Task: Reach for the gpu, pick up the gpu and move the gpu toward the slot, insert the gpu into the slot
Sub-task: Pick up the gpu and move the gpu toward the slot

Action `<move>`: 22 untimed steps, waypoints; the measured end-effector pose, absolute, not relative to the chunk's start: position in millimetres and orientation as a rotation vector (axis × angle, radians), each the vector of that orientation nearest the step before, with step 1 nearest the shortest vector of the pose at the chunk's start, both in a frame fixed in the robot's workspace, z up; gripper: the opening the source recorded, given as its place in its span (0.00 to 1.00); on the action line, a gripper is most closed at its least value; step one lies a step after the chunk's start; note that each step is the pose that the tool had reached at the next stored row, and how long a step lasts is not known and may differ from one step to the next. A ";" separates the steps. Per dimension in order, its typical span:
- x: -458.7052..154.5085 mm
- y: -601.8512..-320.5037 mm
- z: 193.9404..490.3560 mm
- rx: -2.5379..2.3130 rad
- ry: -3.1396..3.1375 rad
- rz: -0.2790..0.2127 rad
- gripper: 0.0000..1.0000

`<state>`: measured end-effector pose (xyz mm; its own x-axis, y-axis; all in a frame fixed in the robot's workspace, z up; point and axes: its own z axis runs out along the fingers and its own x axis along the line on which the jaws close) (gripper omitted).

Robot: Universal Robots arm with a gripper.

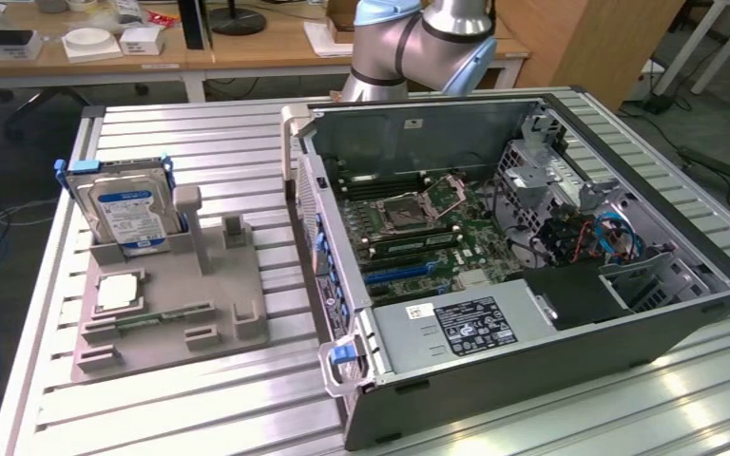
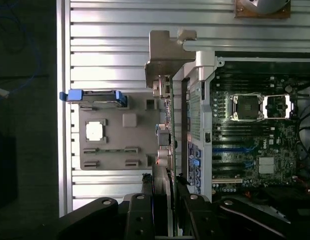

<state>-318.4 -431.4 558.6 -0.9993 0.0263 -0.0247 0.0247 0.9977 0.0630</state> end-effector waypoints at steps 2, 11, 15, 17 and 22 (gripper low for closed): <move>-318.5 -431.4 554.8 0.042 3.114 0.098 0.28; -318.5 -431.8 538.5 0.070 3.113 0.097 0.28; -310.3 -432.0 531.4 0.074 3.113 0.097 0.28; -301.0 -432.1 527.5 0.074 3.113 0.097 0.28; -278.4 -432.1 518.5 0.074 3.113 0.097 0.28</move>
